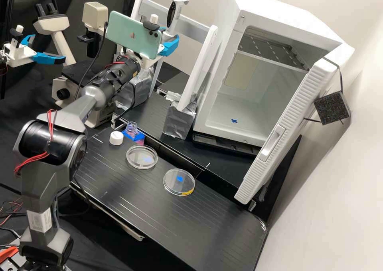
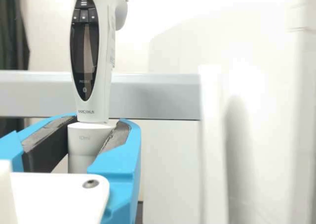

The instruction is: Use the pipette

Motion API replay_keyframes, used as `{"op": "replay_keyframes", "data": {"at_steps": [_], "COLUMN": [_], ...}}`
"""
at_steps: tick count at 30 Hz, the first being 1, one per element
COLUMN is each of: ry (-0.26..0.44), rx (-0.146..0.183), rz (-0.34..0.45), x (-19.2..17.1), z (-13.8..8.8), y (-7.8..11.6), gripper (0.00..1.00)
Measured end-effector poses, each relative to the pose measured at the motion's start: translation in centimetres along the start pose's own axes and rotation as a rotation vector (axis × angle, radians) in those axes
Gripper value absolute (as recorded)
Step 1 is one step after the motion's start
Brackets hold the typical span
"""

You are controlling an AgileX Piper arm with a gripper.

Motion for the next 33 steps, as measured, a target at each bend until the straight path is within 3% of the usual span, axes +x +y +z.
{"op": "replay_keyframes", "data": {"at_steps": [5, 10, 18, 27, 33], "ry": [-0.007, -0.004, -0.007, 0.044, 0.080], "rx": [0.045, 0.021, 0.038, 0.041, 0.008], "rz": [0.028, 0.032, 0.036, 0.038, 0.046], "x": [-2.0, -3.9, -6.6, -8.9, -10.0], "z": [0.8, 1.6, 2.9, 2.5, 2.0], "y": [0.5, 0.5, 0.2, -0.6, -1.4], "gripper": [0.00, 0.00, 0.00, 0.00, 0.00]}}
